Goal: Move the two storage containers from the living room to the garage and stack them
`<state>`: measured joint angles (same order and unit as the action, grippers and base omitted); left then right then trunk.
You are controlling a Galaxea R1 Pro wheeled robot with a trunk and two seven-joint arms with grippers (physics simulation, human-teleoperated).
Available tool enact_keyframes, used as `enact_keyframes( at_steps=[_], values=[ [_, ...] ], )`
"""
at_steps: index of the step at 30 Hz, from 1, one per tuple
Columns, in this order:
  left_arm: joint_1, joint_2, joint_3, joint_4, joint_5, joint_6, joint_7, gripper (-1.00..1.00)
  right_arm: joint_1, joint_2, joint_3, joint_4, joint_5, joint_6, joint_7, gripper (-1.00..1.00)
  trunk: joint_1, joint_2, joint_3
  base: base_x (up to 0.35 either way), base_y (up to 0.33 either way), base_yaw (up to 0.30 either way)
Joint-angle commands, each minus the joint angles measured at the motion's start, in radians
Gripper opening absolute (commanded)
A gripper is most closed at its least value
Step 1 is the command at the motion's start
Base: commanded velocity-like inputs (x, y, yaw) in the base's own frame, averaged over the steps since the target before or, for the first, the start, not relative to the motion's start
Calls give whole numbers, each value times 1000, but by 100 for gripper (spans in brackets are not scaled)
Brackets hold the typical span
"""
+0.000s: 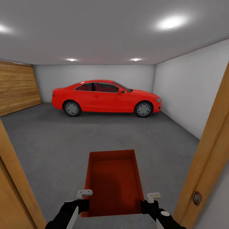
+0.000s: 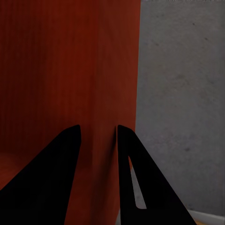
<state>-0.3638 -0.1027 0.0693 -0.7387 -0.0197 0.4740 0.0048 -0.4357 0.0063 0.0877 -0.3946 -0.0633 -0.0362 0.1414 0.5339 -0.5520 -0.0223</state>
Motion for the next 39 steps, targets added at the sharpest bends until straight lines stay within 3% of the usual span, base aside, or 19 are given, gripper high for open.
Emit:
enact_keyframes(
  at_steps=[1,27,39],
  values=[
    [-1,0,21,-66,-25,6,0,-100,0,-1,27,2,-3,-4,70,-100,0,-2,-2,6,0,0],
    [-1,0,21,-65,-26,-8,0,-100,0,-2,27,2,-3,-4,71,-100,0,-2,-2,4,0,26],
    [-1,0,21,-65,-26,-8,0,-100,0,-2,27,2,-3,-4,71,-100,0,-2,-2,287,0,0]
  ],
)
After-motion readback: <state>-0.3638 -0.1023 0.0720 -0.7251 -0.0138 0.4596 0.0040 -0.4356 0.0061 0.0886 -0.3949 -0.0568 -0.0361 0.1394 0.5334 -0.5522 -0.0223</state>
